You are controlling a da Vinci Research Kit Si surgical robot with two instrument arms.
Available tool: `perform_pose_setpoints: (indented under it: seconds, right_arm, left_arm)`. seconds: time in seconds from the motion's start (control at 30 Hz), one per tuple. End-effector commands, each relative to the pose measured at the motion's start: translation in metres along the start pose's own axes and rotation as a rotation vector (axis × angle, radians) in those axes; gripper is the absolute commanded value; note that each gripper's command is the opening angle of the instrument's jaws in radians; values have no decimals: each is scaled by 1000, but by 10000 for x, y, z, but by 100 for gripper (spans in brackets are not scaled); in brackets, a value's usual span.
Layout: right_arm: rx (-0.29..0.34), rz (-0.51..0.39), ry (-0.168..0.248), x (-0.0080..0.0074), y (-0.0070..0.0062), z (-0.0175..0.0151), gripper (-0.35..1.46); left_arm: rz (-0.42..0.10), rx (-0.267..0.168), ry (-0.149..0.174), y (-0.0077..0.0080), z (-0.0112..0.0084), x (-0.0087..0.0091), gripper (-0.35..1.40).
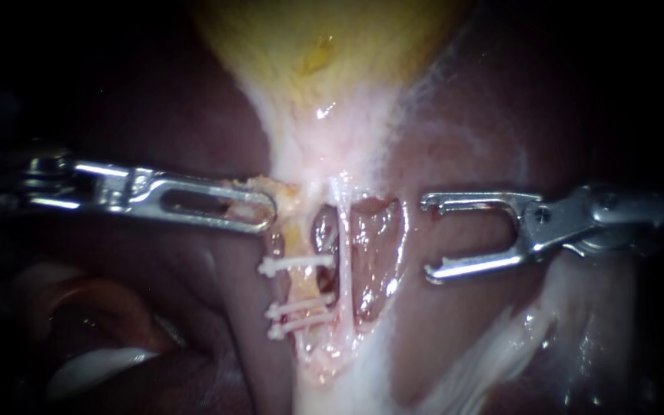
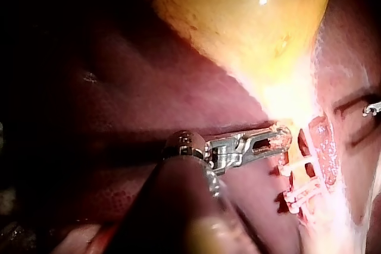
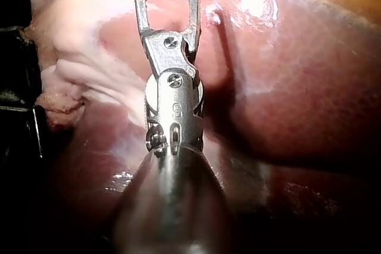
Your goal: Going back third clip left tube
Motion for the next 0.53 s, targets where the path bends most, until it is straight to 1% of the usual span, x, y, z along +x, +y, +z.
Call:
perform_pose_setpoints:
  seconds: [0.03, 0.13, 0.53]
  right_arm:
    - [0, 1, 0, 0, 0, 0, 50]
    - [-1, 1, 0, 1, 0, 0, 50]
    - [-1, 5, 2, 8, 1, -1, 50]
  left_arm:
    - [0, -8, 4, 2, 2, 0, -35]
    - [2, -11, 5, 4, 5, 1, -35]
    - [1, -11, 5, 3, 6, 1, -35]
